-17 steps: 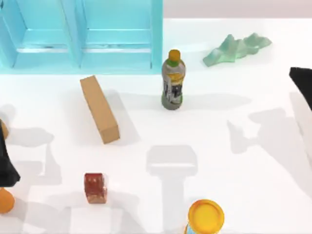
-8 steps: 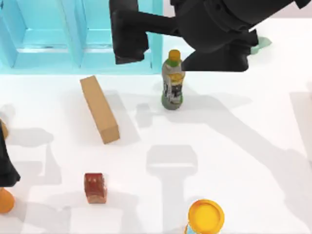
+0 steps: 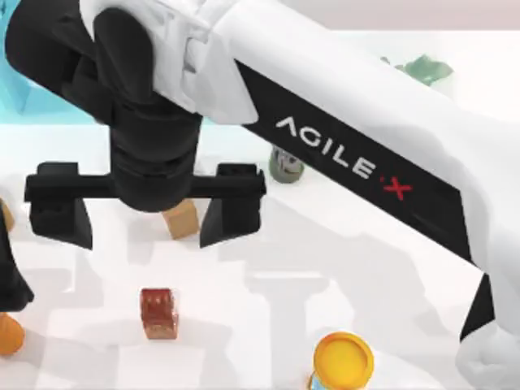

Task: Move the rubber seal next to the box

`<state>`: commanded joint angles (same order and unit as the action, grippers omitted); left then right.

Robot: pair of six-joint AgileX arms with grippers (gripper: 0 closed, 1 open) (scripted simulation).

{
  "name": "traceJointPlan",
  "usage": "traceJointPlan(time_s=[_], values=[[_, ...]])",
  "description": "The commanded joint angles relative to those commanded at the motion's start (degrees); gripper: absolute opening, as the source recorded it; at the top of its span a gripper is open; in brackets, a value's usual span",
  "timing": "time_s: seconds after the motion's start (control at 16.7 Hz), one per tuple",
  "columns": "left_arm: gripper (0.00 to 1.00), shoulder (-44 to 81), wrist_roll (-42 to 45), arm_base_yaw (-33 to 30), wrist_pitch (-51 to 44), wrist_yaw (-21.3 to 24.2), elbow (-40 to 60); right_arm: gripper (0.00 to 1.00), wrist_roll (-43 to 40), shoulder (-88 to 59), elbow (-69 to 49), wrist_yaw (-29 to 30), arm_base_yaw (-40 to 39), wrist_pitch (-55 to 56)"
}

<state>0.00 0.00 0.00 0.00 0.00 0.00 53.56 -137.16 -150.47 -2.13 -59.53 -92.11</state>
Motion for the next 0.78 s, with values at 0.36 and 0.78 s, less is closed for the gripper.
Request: traceJointPlan(time_s=[0.36,0.78], values=[[1.00,0.00,0.00,0.00,0.00,0.00,0.00,1.00,7.82,-16.45,-18.08,5.29,-2.91,-8.60],[1.00,0.00,0.00,0.00,0.00,0.00,0.00,1.00,10.61,-21.75,-24.08,7.88,-3.32,-11.04]])
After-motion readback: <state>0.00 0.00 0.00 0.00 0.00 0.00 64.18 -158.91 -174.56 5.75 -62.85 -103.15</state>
